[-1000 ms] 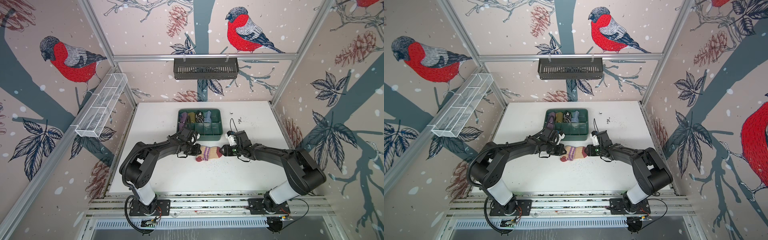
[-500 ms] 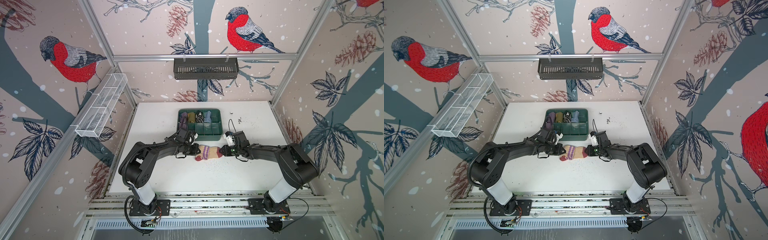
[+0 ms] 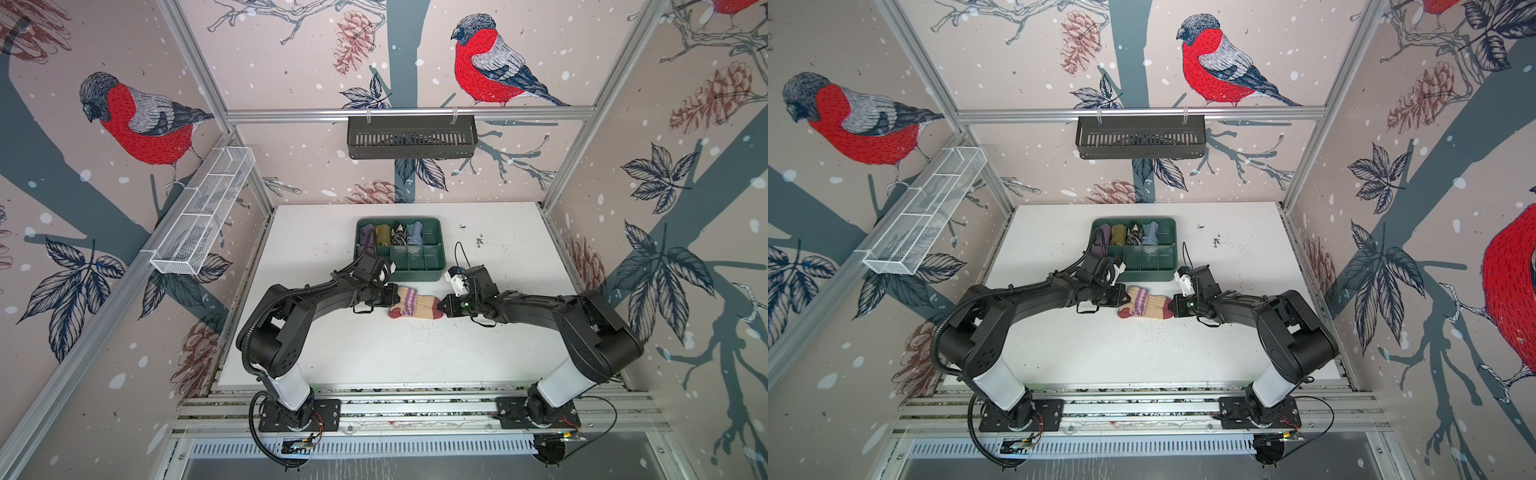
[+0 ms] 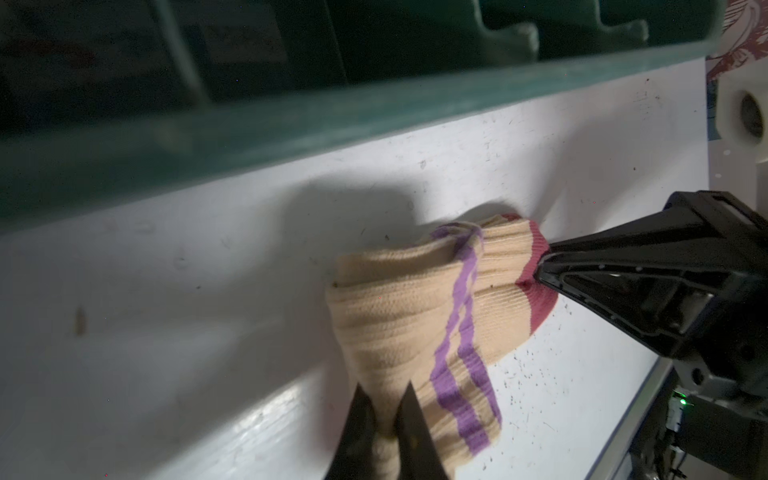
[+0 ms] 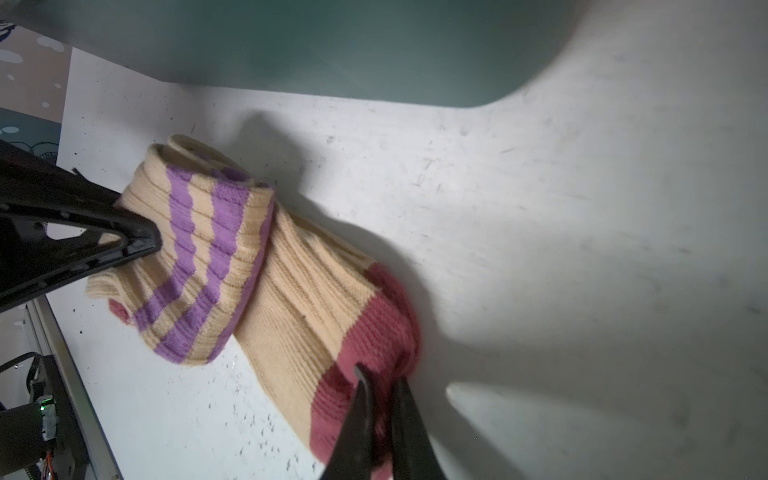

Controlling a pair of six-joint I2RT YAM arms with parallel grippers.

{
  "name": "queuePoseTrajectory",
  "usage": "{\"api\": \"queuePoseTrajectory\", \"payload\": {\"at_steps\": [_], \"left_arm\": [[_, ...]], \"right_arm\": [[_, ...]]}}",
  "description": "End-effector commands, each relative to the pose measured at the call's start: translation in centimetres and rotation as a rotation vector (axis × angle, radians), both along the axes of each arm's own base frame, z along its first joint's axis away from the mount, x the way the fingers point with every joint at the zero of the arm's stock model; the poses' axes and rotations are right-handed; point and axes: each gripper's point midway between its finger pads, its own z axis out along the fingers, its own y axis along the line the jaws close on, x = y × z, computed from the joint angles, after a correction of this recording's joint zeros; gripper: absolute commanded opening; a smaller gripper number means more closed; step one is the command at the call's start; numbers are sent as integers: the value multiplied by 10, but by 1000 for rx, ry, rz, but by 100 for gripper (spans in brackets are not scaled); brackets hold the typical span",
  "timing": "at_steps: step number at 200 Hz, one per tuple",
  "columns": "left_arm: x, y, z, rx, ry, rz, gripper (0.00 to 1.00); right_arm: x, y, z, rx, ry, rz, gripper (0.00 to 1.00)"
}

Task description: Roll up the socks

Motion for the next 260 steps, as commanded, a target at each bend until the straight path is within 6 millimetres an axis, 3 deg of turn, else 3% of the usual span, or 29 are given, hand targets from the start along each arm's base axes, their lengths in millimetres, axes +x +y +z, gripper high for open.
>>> {"api": "queuePoseTrajectory", "payload": {"at_steps": [1,49,89,124,175,260], "left_arm": [[-2,12,-7,150,-16,3,0],[-1,6,7,336,-64,-31,0],[-1,-2,17,472,-105,-56,0],[-3,-12,18,566,-127,-81,0],[-3,-25,27,674,-179,-93,0],[-7,-42,19,694,-173,-117,0]], "right_arm": [[0,1,3,-8,-1,-1,14],[2,-3,21,-7,-50,-22,34],[1,2,29,31,-60,-3,29],[-8,22,39,165,-33,65,24],[-15,32,28,245,30,93,21],[-6,41,28,358,61,66,16]]}}
